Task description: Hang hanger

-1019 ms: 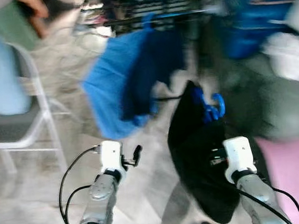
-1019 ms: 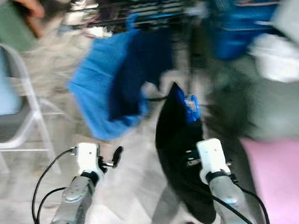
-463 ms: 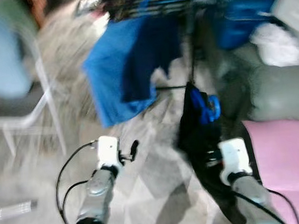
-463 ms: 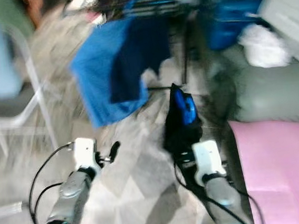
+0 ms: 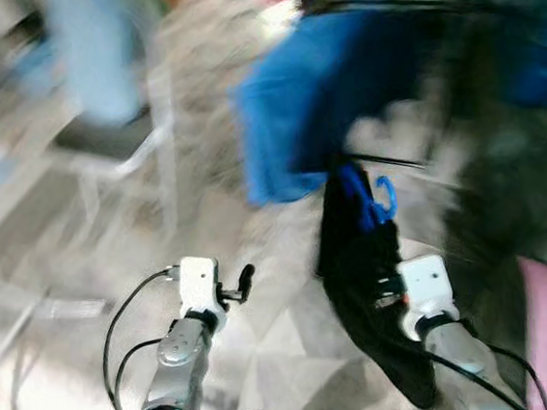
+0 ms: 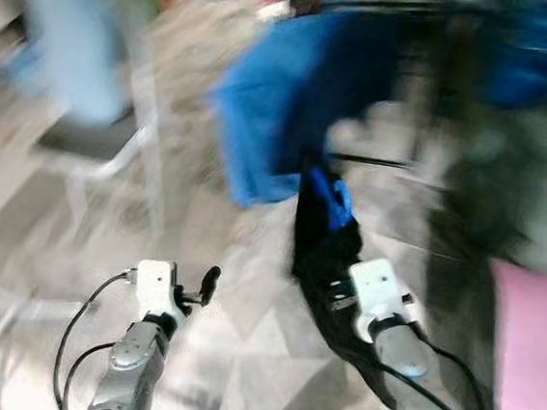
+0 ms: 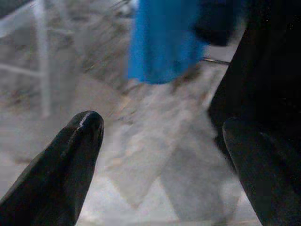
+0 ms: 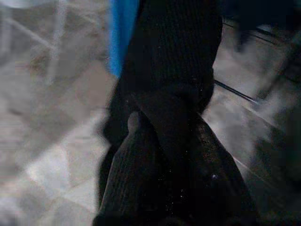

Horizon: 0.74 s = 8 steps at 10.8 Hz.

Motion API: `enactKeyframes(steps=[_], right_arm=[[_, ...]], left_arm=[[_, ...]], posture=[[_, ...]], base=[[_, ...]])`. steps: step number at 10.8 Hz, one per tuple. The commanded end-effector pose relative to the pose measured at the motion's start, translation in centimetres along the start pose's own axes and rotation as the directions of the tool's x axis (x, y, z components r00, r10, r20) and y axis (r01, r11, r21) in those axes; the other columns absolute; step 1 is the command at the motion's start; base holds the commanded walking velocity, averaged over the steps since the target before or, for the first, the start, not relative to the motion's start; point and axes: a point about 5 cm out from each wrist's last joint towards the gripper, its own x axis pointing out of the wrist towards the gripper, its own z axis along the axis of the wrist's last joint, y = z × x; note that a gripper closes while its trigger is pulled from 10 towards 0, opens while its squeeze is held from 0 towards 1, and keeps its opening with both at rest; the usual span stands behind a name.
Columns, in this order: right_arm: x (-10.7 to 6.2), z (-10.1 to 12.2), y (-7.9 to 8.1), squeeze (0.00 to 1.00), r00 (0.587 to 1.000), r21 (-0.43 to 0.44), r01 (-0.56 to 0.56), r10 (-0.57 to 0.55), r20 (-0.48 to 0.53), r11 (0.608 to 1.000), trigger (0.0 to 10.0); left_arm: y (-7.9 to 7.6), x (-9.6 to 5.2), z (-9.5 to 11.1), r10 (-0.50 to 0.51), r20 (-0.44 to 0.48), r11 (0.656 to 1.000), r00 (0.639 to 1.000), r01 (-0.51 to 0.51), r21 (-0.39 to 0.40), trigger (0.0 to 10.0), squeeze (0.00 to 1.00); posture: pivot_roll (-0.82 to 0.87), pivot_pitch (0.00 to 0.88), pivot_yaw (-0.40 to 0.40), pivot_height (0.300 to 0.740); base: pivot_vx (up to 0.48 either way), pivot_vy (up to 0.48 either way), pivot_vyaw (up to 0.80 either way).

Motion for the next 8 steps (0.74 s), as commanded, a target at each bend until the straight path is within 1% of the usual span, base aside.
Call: enactKeyframes(steps=[1,2,4,7,8], right_arm=[[0.00,0.85,0.34,0.00,0.999,0.003,-0.014,0.013,0.046,1.000,10.0],[0.00,0.79,0.43,0.00,0.999,0.005,-0.016,0.016,0.044,1.000,10.0],[-0.26,0.42,0.70,0.00,0.999,0.010,-0.026,0.026,0.033,1.000,10.0],[-0.10,0.52,0.97,0.00,0.998,0.003,-0.043,0.043,0.036,0.999,10.0],[-0.02,0.63,1.07,0.00,0.998,-0.005,-0.053,0.053,0.043,0.999,10.0]], left_arm=[[0.28,-0.22,-0.37,0.008,-0.015,1.000,1.000,-0.008,-0.006,10.0,0.00],[0.28,-0.28,-0.44,0.008,-0.016,1.000,1.000,-0.008,-0.004,10.0,0.00],[-0.04,-0.50,-0.80,-0.001,-0.022,1.000,1.000,0.001,0.002,10.0,0.00],[-0.19,-0.42,-0.85,-0.003,-0.025,1.000,1.000,0.004,0.007,10.0,0.00],[-0.20,-0.39,-0.83,-0.002,-0.025,1.000,1.000,0.002,0.009,10.0,0.00]], posture=[[-0.13,0.144,0.077,0.740],[-0.13,0.143,0.076,0.740],[-0.13,0.150,0.075,0.740],[-0.13,0.144,0.075,0.740],[-0.13,0.145,0.078,0.740]], base=[[0.000,0.371,0.79],[0.000,0.446,0.79],[0.000,0.465,0.00],[0.000,0.475,0.00],[0.000,0.472,0.80]])
